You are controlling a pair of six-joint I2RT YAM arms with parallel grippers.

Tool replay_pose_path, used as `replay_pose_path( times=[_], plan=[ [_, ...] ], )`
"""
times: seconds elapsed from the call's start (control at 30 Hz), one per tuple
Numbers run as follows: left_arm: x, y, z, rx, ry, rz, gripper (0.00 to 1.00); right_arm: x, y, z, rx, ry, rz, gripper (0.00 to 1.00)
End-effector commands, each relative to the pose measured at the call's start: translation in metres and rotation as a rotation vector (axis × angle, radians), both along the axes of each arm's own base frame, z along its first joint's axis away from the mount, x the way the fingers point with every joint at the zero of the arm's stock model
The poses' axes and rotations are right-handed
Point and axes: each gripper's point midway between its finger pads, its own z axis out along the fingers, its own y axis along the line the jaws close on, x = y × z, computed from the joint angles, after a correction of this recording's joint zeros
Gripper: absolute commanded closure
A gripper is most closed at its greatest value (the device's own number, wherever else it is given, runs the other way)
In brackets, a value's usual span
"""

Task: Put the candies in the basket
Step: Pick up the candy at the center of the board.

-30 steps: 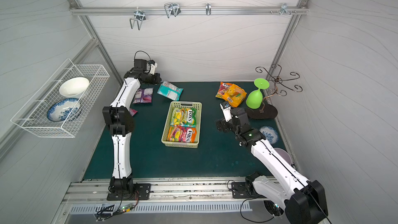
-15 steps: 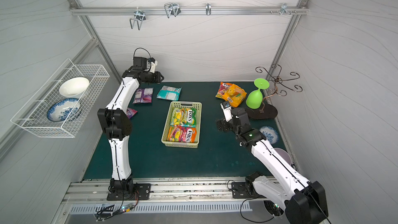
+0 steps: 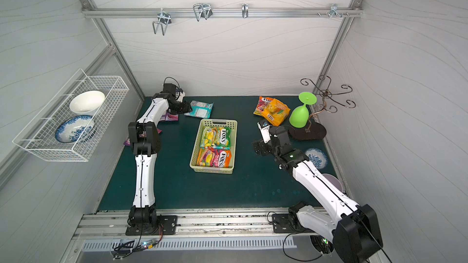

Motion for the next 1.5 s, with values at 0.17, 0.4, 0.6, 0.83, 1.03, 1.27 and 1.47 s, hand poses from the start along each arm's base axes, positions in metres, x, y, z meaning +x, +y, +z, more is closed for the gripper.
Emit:
replay_pose_path(
  times=[0.17,0.4,0.6,0.83,1.03,1.27,1.47],
  plan=[
    [0.020,-0.003,0.000,-0.038,-0.055,-0.039,0.30,0.006,0.001,0.001,0.018,-0.003,-0.003,0.01],
    [0.022,-0.004,-0.016,-0.035,-0.046,-0.062,0.39,0.006,0.000,0.001,0.013,0.000,-0.005,0.01],
    [0.017,-0.005,-0.034,-0.042,-0.006,-0.068,0.47,0.006,-0.002,0.001,0.003,-0.002,-0.010,0.01],
    [0.011,-0.004,-0.047,-0.037,0.032,-0.059,0.51,0.004,-0.003,0.001,-0.009,-0.007,-0.009,0.01],
    [0.011,-0.002,-0.038,-0.028,0.020,-0.053,0.85,0.002,-0.002,0.000,-0.011,-0.003,-0.004,0.01],
    [0.015,-0.004,0.015,-0.034,-0.066,-0.046,1.00,0.000,-0.001,0.005,-0.008,-0.016,-0.001,0.01],
    [0.011,-0.011,0.083,-0.041,-0.178,-0.043,1.00,-0.003,-0.001,0.016,-0.002,-0.048,0.003,0.01]
  ],
)
